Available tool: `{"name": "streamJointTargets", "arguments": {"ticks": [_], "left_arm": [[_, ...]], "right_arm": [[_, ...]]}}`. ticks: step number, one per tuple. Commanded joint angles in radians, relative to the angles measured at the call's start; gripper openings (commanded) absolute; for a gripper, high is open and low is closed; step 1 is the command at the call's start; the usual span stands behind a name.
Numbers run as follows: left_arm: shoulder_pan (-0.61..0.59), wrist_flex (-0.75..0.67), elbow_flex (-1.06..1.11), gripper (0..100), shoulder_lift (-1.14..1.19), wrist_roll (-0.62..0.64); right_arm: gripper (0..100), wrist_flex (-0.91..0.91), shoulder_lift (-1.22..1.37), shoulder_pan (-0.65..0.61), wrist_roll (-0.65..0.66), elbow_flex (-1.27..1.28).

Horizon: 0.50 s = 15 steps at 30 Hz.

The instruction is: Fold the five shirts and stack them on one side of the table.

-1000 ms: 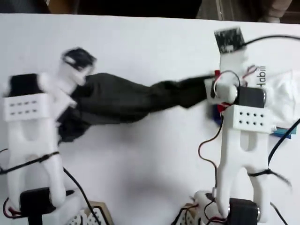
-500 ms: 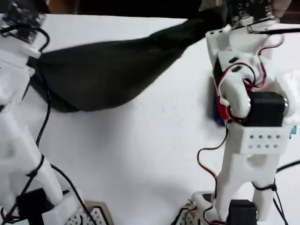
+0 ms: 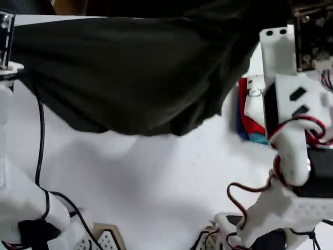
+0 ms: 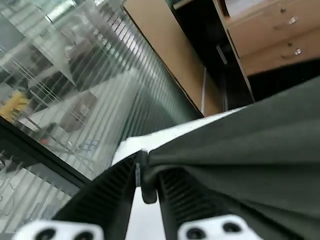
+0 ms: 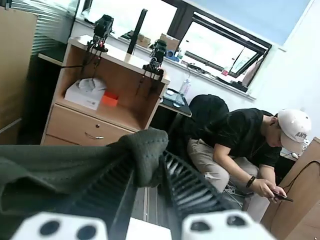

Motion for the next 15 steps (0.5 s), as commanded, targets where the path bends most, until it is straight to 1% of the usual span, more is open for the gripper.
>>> {"name": "streamJointTargets", "arguments": {"ticks": [1, 5, 7, 8, 9, 12, 15], "left_arm": [[-0.014, -0.021, -0.048, 2, -0.023, 0.031], [-0.014, -0.015, -0.12, 2, -0.023, 0.069], [-0.014, -0.017, -0.125, 2, -0.02, 0.069], [-0.014, -0.015, -0.124, 2, -0.015, 0.069], [-0.014, -0.015, -0.122, 2, -0.014, 0.069], [-0.014, -0.023, -0.062, 2, -0.015, 0.063], [-0.014, -0.026, 0.042, 2, -0.012, 0.061]], "right_arm": [[2.2, 0.059, -0.038, -0.018, 0.009, -0.083], [2.2, 0.15, -0.035, -0.058, 0.008, -0.163], [2.2, 0.173, -0.028, -0.076, 0.006, -0.153], [2.2, 0.185, -0.027, -0.079, -0.015, -0.133], [2.2, 0.194, -0.027, -0.079, -0.069, -0.103], [2.2, 0.2, -0.025, -0.073, -0.285, 0.051], [2.2, 0.171, 0.015, -0.081, -0.425, 0.265]]}}
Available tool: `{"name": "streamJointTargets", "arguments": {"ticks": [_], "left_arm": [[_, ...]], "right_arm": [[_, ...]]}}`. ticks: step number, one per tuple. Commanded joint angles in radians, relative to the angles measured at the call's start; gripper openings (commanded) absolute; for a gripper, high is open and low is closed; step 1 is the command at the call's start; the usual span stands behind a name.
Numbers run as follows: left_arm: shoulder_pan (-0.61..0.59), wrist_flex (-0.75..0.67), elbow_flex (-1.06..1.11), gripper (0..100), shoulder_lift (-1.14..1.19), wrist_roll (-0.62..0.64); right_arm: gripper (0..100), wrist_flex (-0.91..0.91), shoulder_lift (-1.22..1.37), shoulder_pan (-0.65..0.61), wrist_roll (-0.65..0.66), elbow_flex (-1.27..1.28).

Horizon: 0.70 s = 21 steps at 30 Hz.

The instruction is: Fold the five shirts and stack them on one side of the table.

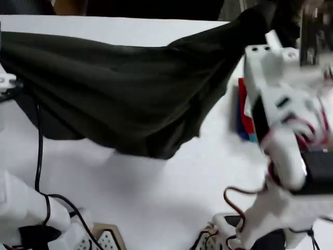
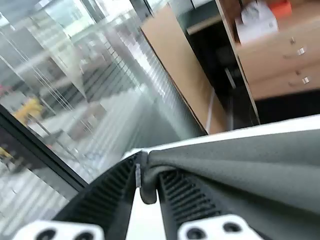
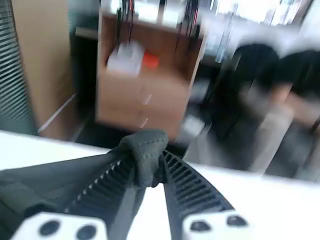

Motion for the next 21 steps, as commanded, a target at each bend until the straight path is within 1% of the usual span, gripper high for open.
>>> {"name": "streamJointTargets", "arguments": {"ticks": [1, 3, 6, 8, 11, 14, 17, 20, 21], "left_arm": [[-0.012, -0.034, 0.124, 2, -0.009, -0.002], [-0.012, -0.046, 0.236, 2, -0.009, -0.003], [-0.012, -0.049, 0.423, 2, -0.009, -0.003], [-0.012, -0.069, 0.567, 2, -0.009, -0.003], [-0.012, -0.135, 0.806, 2, -0.009, -0.003], [-0.012, -0.216, 1.044, 2, -0.009, -0.005], [-0.012, -0.336, 1.257, 2, -0.009, -0.005], [-0.012, -0.459, 1.429, 2, -0.009, -0.005], [-0.012, -0.497, 1.475, 2, -0.009, -0.005]], "right_arm": [[2.2, -0.035, 0.044, -0.012, -0.16, 0.239], [2.2, -0.048, 0.108, -0.041, -0.189, 0.371], [2.2, -0.048, 0.205, -0.09, -0.187, 0.512], [2.2, -0.048, 0.266, -0.13, -0.187, 0.569], [2.2, -0.047, 0.348, -0.177, -0.187, 0.618], [2.3, -0.047, 0.421, -0.226, -0.187, 0.635], [2.4, -0.045, 0.493, -0.294, -0.187, 0.64], [2.8, -0.027, 0.567, -0.381, -0.186, 0.637], [4.3, -0.016, 0.588, -0.409, -0.186, 0.635]]}}
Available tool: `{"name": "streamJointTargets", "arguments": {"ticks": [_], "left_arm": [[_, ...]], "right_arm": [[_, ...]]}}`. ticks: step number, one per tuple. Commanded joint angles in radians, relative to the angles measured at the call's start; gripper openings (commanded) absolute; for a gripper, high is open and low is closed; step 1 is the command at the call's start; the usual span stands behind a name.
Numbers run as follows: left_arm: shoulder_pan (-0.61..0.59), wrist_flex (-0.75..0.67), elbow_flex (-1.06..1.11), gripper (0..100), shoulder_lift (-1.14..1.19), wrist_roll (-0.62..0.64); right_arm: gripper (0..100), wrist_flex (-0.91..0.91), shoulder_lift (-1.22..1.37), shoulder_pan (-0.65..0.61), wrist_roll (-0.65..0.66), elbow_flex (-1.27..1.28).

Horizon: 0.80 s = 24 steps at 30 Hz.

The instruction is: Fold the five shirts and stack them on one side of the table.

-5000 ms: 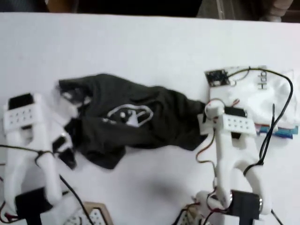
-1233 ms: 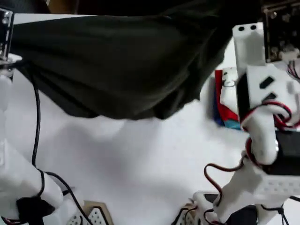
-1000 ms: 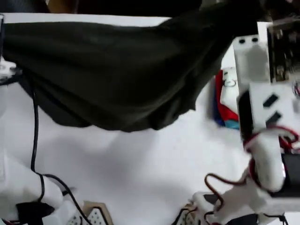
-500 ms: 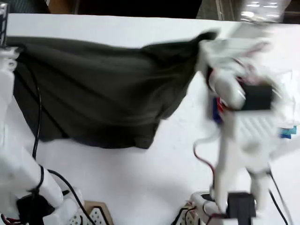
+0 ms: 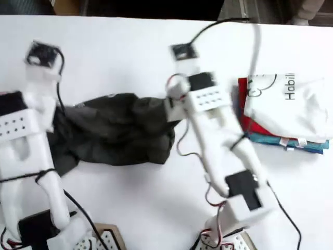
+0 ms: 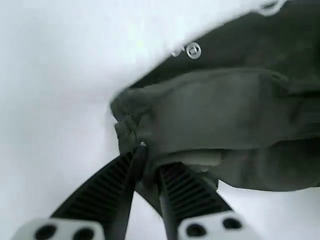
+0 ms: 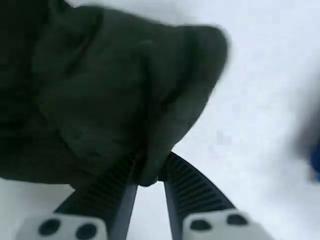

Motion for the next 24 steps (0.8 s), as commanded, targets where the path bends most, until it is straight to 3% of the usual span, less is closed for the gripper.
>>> {"name": "streamJointTargets", "arguments": {"ticks": [1, 7, 15, 20, 24], "left_arm": [[-0.012, -0.143, 0.171, 2, -0.014, -0.005], [-0.012, -0.27, 0.291, 2, -0.014, -0.003], [-0.012, -0.302, 0.289, 2, -0.017, -0.003], [-0.012, -0.298, 0.275, 2, -0.02, -0.003], [-0.012, -0.299, 0.257, 2, -0.021, 0.002]], "right_arm": [[7.2, 0.025, 0.054, -0.096, -0.006, -0.011], [34.9, 0.133, 0.074, -0.14, -0.006, -0.083], [34.3, 0.259, -0.025, -0.016, -0.006, -0.376], [34.3, 0.251, 0.059, 0.134, -0.014, -0.292], [32.7, 0.186, 0.248, 0.153, -0.012, -0.227]]}}
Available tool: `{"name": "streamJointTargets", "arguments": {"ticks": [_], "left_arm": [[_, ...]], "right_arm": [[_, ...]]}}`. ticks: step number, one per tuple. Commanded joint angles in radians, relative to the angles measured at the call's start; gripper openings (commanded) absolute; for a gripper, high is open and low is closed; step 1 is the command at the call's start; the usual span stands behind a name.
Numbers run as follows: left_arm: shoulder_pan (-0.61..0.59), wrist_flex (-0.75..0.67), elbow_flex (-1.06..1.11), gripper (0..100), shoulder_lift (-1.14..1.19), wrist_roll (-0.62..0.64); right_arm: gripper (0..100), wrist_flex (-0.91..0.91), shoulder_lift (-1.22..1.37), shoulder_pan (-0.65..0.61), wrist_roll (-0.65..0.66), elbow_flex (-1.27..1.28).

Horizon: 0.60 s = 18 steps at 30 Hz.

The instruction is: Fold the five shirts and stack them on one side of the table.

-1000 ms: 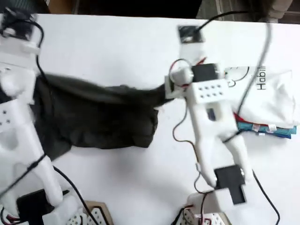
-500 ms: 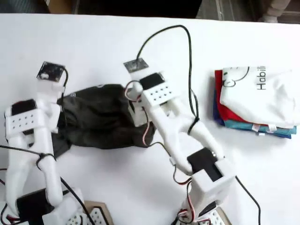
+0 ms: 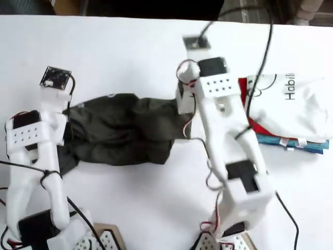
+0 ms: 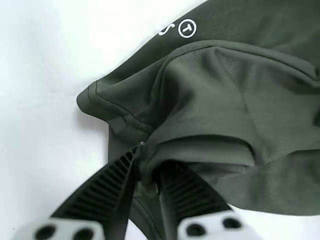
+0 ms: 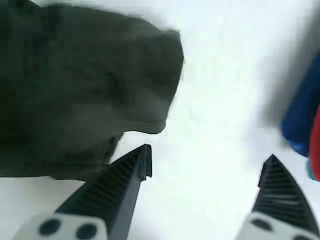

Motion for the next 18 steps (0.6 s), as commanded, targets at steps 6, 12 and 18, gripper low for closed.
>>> {"name": "streamJointTargets", "arguments": {"ticks": [6, 12, 18], "left_arm": [[-0.009, -0.012, -0.038, 2, -0.021, -0.002], [-0.011, -0.009, -0.033, 2, -0.021, -0.002], [-0.011, -0.009, -0.038, 2, -0.021, -0.002]], "right_arm": [[25.3, -0.058, 0.318, -0.025, -0.006, -0.118], [28.3, 0.038, 0.423, -0.084, -0.006, -0.282], [28.3, 0.044, 0.499, -0.137, -0.003, -0.367]]}}
